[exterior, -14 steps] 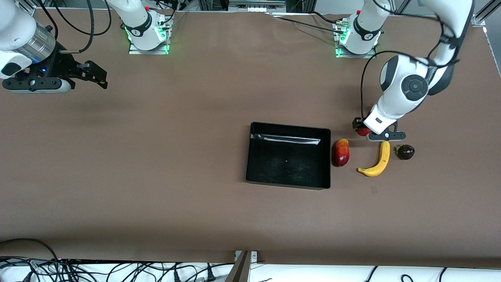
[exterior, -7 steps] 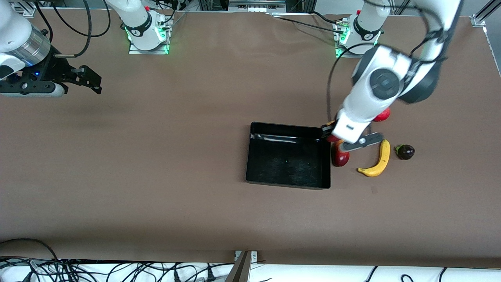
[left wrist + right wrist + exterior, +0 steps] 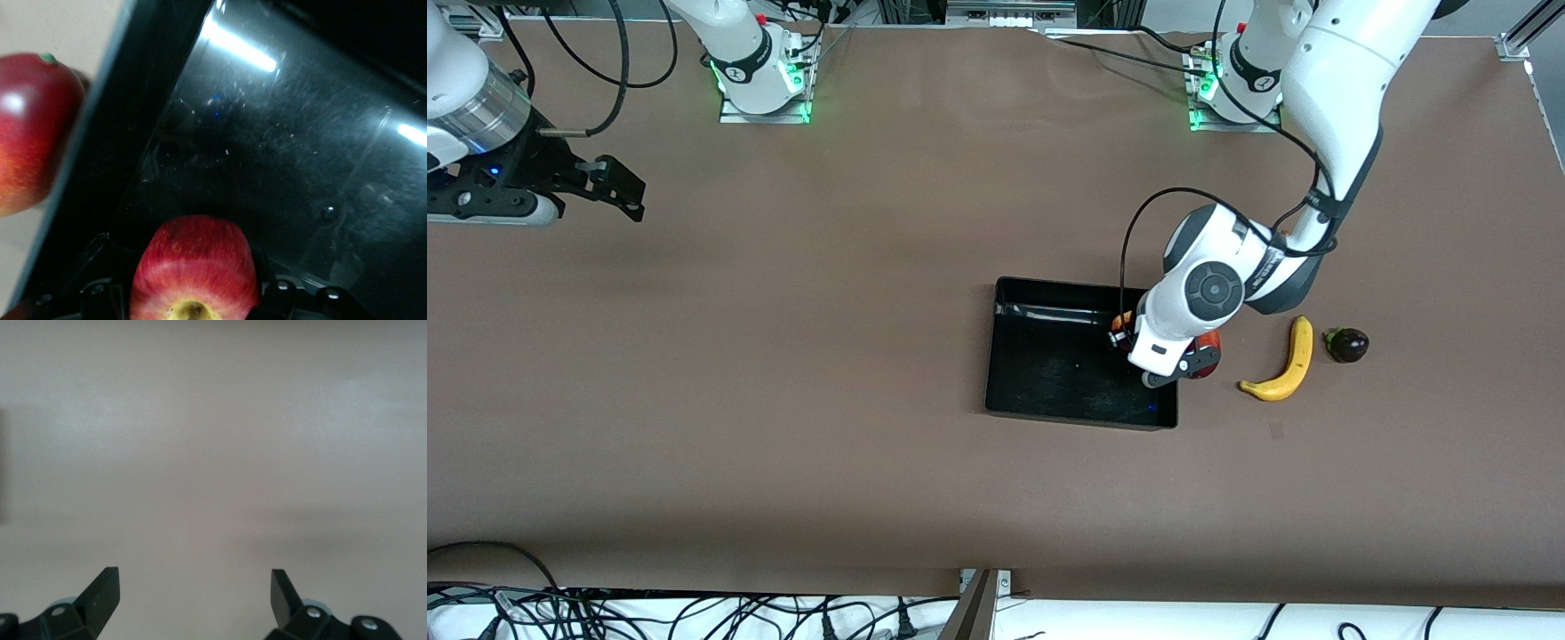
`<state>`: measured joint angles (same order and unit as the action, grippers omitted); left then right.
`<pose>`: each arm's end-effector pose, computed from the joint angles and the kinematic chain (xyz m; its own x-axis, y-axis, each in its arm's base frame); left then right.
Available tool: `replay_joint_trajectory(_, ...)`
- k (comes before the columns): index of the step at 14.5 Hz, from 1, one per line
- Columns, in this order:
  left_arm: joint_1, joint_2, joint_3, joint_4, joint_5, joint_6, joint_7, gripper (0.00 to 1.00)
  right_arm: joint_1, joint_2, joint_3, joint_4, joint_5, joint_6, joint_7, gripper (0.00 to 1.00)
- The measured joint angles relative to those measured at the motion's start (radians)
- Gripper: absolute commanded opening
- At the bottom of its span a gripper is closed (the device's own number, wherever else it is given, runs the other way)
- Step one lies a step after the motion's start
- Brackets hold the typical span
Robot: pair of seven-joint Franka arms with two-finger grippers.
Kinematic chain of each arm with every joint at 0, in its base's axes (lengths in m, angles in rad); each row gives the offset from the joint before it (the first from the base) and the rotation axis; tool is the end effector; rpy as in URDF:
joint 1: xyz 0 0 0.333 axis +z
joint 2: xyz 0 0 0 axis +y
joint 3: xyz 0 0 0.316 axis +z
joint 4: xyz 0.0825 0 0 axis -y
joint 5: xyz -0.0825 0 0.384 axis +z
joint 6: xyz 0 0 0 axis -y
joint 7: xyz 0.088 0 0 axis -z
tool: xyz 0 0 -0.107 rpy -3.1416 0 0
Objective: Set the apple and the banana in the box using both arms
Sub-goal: 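Carry the red apple into the black box and release it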
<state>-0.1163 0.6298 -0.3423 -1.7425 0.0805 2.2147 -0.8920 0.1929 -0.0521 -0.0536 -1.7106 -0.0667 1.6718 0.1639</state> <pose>0.5945 -0.2704 0.2219 0.8933 0.4102 -0.1838 0.4166 -0.9091 -0.0038 0.5409 0.0686 0.5958 0.9996 -0.0175 0.0232 -0.0189 -0.9980 0.0606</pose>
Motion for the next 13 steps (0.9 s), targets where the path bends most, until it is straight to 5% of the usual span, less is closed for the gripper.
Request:
replay_joint_trajectory(1, -0.007, 0.009, 0.0, 0.0, 0.0, 0.0, -0.01, 0.47, 0.0, 0.005, 0.0, 0.001, 0.0, 0.0, 0.006, 1.0)
replay_joint_trajectory(2, -0.015, 0.015, 0.0, 0.0, 0.0, 0.0, -0.026, 0.97, 0.0, 0.009, 0.0, 0.002, 0.0, 0.0, 0.011, 1.0)
replay_joint_trajectory(7, -0.025, 0.016, 0.002, 0.017, 0.001, -0.025, -0.058, 1.0, 0.0, 0.01, 0.003, 0.005, 0.0, -0.008, 0.015, 1.0)
replay_joint_trajectory(13, 0.025, -0.094, 0.049, 0.186, 0.079, -0.329, 0.089, 1.0, 0.0, 0.01, 0.003, 0.007, 0.012, -0.032, 0.018, 1.0)
